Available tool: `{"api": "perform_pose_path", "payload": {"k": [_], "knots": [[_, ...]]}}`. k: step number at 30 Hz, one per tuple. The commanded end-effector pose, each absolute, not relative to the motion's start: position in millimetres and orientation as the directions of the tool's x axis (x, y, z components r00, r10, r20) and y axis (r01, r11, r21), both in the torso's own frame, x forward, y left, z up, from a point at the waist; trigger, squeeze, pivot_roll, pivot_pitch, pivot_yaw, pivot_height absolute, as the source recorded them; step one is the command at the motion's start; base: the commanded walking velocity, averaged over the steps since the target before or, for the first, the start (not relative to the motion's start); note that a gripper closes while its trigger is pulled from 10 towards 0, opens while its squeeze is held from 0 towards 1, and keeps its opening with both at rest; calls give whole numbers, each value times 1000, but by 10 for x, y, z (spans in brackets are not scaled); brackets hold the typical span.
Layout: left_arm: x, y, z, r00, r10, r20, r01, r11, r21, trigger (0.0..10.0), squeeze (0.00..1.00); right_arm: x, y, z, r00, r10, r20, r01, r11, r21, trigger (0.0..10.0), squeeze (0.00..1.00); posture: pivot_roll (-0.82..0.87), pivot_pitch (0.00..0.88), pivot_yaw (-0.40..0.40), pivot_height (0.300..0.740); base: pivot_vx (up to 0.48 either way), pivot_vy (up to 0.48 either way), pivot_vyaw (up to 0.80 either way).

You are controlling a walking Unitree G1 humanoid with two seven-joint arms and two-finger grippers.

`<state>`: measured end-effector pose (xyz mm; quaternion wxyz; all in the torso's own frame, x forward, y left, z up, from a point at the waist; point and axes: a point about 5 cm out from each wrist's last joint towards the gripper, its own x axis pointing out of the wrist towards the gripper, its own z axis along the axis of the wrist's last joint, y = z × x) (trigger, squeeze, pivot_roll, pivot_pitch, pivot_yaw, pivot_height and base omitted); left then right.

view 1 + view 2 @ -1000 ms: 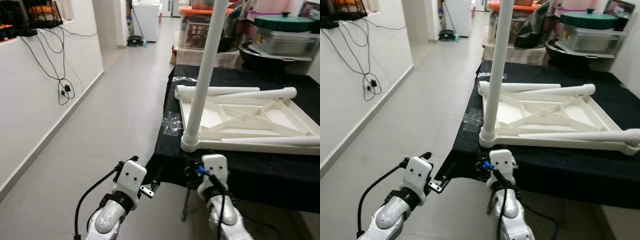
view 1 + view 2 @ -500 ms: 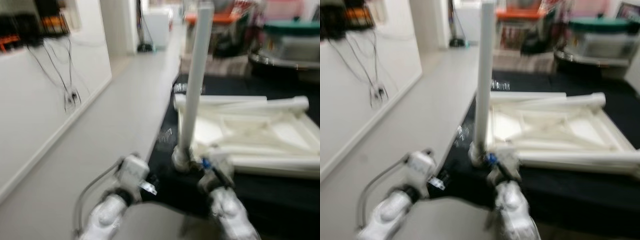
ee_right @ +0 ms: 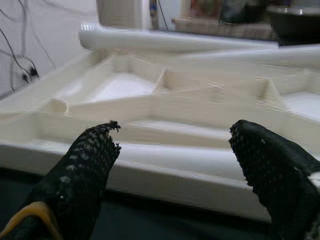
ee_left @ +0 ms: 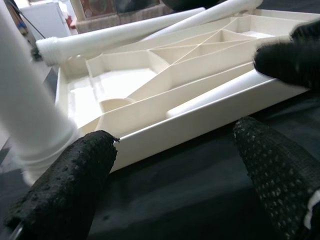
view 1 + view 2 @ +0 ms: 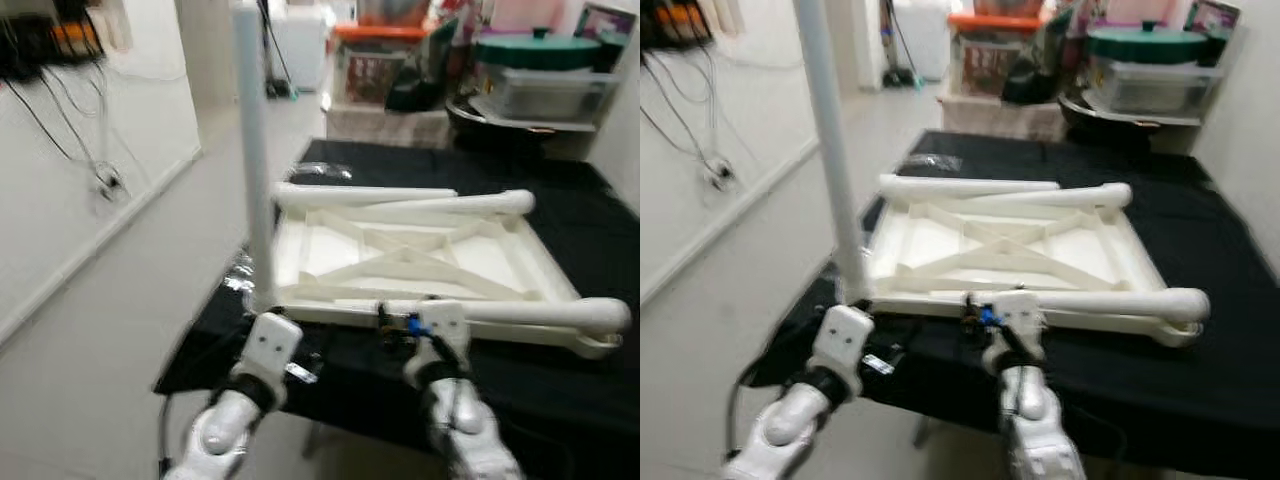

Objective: Building children table

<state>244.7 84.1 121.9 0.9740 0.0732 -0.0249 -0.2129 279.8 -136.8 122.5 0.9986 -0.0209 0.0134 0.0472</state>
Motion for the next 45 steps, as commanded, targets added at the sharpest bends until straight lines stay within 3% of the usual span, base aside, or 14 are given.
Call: {"api": "perform_pose_path", "payload": {"k": [1, 9, 21, 27, 29, 36, 37, 38, 44, 45], "knots": [[2448, 841, 1214, 909, -416, 13, 409, 899, 157, 10000, 0, 2856, -1423, 1257, 995, 98, -11, -98, 995, -22, 10000, 0, 29, 31, -38, 740, 0, 0, 0], [2423, 834, 1215, 909, -415, 26, 407, 902, 143, 10000, 0, 2953, -1454, 1330, 995, 101, 10, -101, 995, -11, 10000, 0, 31, 17, -42, 740, 0, 0, 0], [2414, 845, 1181, 911, -412, 9, 406, 902, 143, 10000, 0, 2819, -1294, 1194, 986, 163, -18, -164, 986, -16, 10000, 0, 26, 0, -41, 740, 0, 295, 0], [2408, 857, 1177, 911, -413, 9, 407, 901, 148, 10000, 0, 2903, -1388, 1243, 991, 132, -2, -132, 991, 1, 10000, 0, 30, 0, -38, 740, 0, 0, 0], [2408, 862, 1180, 911, -413, 10, 407, 901, 149, 10000, 0, 3026, -1555, 1326, 996, 81, 21, -81, 996, -28, 10000, 0, 35, 0, -37, 740, 0, 0, 0], [2409, 861, 1184, 910, -414, 8, 408, 900, 150, 10000, 0, 3168, -1729, 1457, 997, 39, 66, -36, 999, -35, 10000, 0, 35, 4, -37, 740, 0, 0, 0], [2406, 858, 1188, 910, -415, 9, 409, 900, 149, 10000, 0, 3217, -1771, 1479, 996, 56, 66, -53, 998, -41, 10000, 82, 40, 15, -36, 740, 0, 0, 0], [2399, 854, 1200, 909, -417, 15, 411, 900, 146, 10000, 0, 3288, -1837, 1483, 994, 97, 49, -95, 995, -45, 10000, 1000, 41, 17, -37, 740, 0, 0, 0], [2397, 847, 1213, 908, -420, 15, 414, 900, 140, 10000, 0, 3406, -1950, 1469, 983, 181, 1, -181, 981, 70, 10000, 1000, 45, 28, -38, 740, 0, 0, 0], [2390, 846, 1218, 907, -420, 16, 414, 900, 139, 10000, 0, 3454, -2001, 1483, 976, 216, -22, -214, 974, 77, 10000, 859, 50, 37, -40, 740, 0, 0, 0]]}}
